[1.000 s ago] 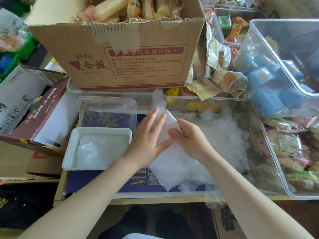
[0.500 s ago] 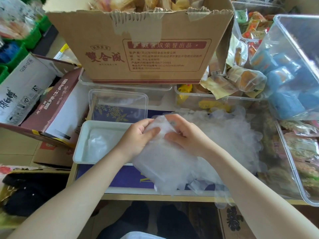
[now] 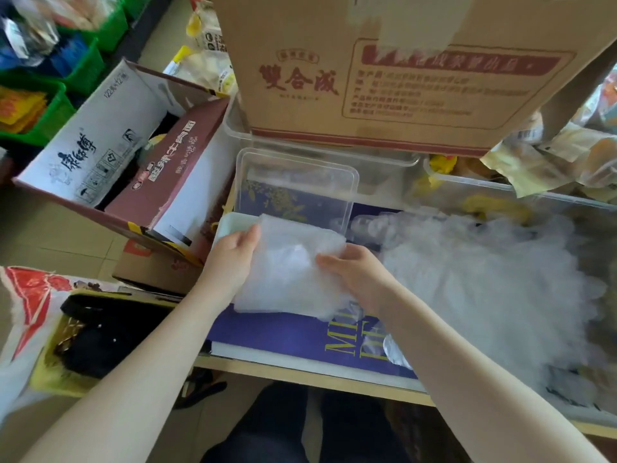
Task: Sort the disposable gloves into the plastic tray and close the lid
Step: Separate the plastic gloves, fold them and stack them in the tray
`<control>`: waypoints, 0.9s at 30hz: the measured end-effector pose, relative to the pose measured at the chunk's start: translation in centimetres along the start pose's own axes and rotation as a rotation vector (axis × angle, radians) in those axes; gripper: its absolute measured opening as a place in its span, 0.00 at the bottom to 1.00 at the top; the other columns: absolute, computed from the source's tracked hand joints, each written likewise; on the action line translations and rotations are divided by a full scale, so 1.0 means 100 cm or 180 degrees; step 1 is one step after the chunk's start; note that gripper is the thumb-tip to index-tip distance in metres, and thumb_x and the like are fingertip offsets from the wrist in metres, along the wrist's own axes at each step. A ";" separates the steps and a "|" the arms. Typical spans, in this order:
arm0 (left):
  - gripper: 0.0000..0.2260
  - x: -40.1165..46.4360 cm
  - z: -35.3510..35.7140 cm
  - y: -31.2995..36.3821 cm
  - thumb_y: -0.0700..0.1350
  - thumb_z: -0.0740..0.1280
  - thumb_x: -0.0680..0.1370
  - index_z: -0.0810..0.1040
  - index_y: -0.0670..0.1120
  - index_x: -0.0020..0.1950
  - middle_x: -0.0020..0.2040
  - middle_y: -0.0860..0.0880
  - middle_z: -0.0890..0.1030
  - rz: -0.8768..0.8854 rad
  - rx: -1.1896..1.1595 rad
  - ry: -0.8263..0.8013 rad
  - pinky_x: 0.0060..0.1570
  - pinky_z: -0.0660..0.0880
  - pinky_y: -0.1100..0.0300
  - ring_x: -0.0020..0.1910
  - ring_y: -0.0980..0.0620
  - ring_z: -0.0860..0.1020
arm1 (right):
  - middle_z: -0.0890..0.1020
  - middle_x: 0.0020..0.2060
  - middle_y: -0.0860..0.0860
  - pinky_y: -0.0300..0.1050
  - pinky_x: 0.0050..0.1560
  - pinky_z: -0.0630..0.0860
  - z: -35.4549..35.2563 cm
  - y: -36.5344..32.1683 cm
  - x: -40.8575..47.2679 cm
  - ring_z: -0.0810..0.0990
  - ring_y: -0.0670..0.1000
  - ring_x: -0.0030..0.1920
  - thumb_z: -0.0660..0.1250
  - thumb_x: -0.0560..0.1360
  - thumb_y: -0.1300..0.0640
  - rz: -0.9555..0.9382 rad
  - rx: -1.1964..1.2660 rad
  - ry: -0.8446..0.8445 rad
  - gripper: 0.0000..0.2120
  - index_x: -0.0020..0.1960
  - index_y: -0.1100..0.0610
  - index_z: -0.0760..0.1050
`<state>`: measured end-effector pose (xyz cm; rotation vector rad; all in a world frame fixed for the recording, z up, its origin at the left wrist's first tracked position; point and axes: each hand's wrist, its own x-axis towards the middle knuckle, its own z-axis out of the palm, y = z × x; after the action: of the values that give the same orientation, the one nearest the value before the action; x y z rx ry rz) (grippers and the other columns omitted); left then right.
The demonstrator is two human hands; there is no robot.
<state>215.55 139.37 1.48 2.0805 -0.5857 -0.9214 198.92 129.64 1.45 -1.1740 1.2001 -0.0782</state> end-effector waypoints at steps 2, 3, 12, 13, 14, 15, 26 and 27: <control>0.18 0.008 -0.002 -0.008 0.55 0.52 0.81 0.75 0.45 0.45 0.38 0.50 0.74 0.0106 0.0828 -0.0050 0.42 0.66 0.57 0.42 0.48 0.73 | 0.82 0.45 0.59 0.49 0.45 0.78 0.014 0.001 0.013 0.81 0.59 0.46 0.66 0.73 0.59 0.0071 -0.0797 0.0448 0.08 0.49 0.62 0.78; 0.19 0.011 -0.002 -0.012 0.54 0.51 0.82 0.75 0.43 0.46 0.37 0.49 0.74 0.0152 0.1103 -0.0061 0.42 0.66 0.57 0.43 0.47 0.73 | 0.81 0.46 0.60 0.47 0.42 0.75 0.021 0.000 0.016 0.80 0.60 0.47 0.64 0.73 0.60 0.0053 -0.1332 0.0588 0.10 0.50 0.64 0.77; 0.17 0.038 0.004 -0.035 0.46 0.61 0.80 0.66 0.41 0.66 0.55 0.41 0.75 0.0894 0.1849 0.0118 0.45 0.65 0.58 0.53 0.41 0.74 | 0.70 0.44 0.55 0.44 0.42 0.65 0.064 -0.002 0.032 0.71 0.57 0.44 0.55 0.75 0.67 -0.0056 -0.1877 0.0640 0.10 0.55 0.61 0.62; 0.17 0.037 0.003 -0.036 0.45 0.61 0.80 0.66 0.42 0.67 0.56 0.42 0.75 0.0937 0.1715 0.0064 0.45 0.65 0.58 0.53 0.42 0.74 | 0.69 0.41 0.53 0.44 0.40 0.65 0.067 0.000 0.035 0.69 0.55 0.42 0.54 0.75 0.69 -0.0049 -0.1727 0.0700 0.10 0.55 0.61 0.61; 0.16 0.036 0.001 -0.037 0.44 0.61 0.80 0.67 0.42 0.66 0.55 0.43 0.74 0.0988 0.1525 0.0047 0.46 0.65 0.58 0.52 0.43 0.74 | 0.68 0.38 0.52 0.44 0.39 0.65 0.070 0.001 0.037 0.69 0.54 0.41 0.53 0.74 0.70 -0.0046 -0.1633 0.0775 0.10 0.54 0.60 0.61; 0.14 0.035 0.000 -0.037 0.43 0.60 0.80 0.68 0.42 0.65 0.53 0.45 0.73 0.1035 0.1324 0.0062 0.46 0.65 0.59 0.52 0.45 0.73 | 0.68 0.36 0.51 0.44 0.37 0.66 0.072 0.002 0.038 0.69 0.53 0.39 0.52 0.75 0.70 -0.0053 -0.1603 0.0862 0.10 0.54 0.60 0.61; 0.14 0.047 0.004 -0.038 0.33 0.62 0.75 0.69 0.38 0.61 0.54 0.37 0.74 0.1274 0.2745 -0.0195 0.48 0.70 0.50 0.51 0.38 0.74 | 0.70 0.68 0.59 0.52 0.54 0.76 0.072 0.029 0.025 0.74 0.60 0.63 0.80 0.59 0.54 -0.2199 -0.4176 0.0632 0.41 0.69 0.55 0.69; 0.14 0.047 0.004 -0.039 0.32 0.66 0.71 0.72 0.38 0.56 0.49 0.37 0.74 0.1521 0.3048 -0.0063 0.43 0.71 0.49 0.46 0.37 0.75 | 0.65 0.72 0.57 0.52 0.59 0.72 0.069 0.025 0.025 0.69 0.58 0.68 0.77 0.64 0.53 -0.2213 -0.4162 0.0222 0.40 0.72 0.52 0.64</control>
<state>218.61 138.40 -3.73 2.5226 -1.6939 -0.3868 203.85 133.80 -2.86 -2.7182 0.7721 0.1818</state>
